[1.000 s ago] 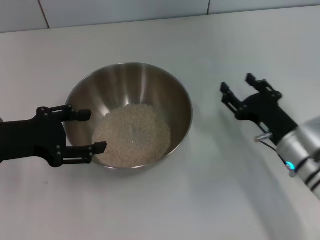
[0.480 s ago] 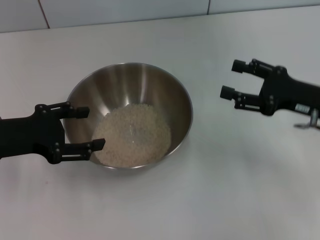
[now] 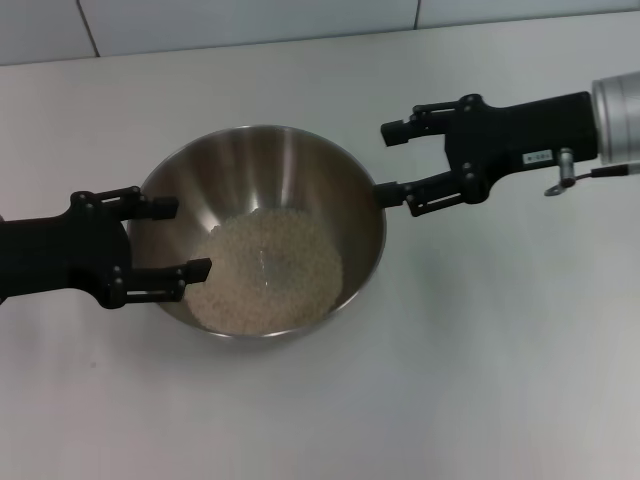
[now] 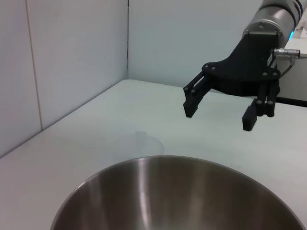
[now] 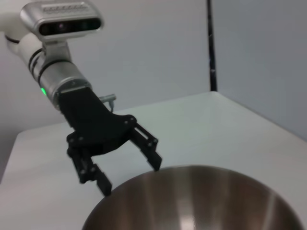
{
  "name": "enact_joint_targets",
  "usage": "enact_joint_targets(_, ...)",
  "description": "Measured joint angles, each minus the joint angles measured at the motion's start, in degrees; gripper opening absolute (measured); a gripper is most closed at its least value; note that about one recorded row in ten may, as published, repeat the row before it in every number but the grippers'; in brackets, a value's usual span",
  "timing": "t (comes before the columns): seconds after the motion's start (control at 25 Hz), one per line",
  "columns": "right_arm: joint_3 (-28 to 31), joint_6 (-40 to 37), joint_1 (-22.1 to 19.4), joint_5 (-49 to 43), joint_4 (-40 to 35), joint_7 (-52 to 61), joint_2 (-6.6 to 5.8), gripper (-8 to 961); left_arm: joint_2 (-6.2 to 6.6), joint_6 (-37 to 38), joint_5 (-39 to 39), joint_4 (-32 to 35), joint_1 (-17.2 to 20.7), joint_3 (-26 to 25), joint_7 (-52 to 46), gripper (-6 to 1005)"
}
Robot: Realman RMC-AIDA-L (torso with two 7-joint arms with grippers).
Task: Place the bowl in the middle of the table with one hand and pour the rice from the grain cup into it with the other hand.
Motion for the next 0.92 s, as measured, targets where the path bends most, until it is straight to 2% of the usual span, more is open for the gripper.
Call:
enact_joint_targets(0.12,-11.7,2.5,-1.6,7.2,-1.7,4.7,-0.01,825,0.00,-0.1,0.1,0.0,-0.4,0.0,-0.5,832)
enact_joint_targets(0.32,-21.8,5.9,-4.0,13.1,-4.3,7.6,0.03,825,0.05,-0.1,0.2,-0.1,-0.9,0.0,-1.4,832)
enact_joint_targets(0.92,-24.4,7.7,-4.8,14.6,-5.0,7.9,0.13,825,0.00,-0.1,0.2,-0.1,-0.3,0.3,-1.5,832)
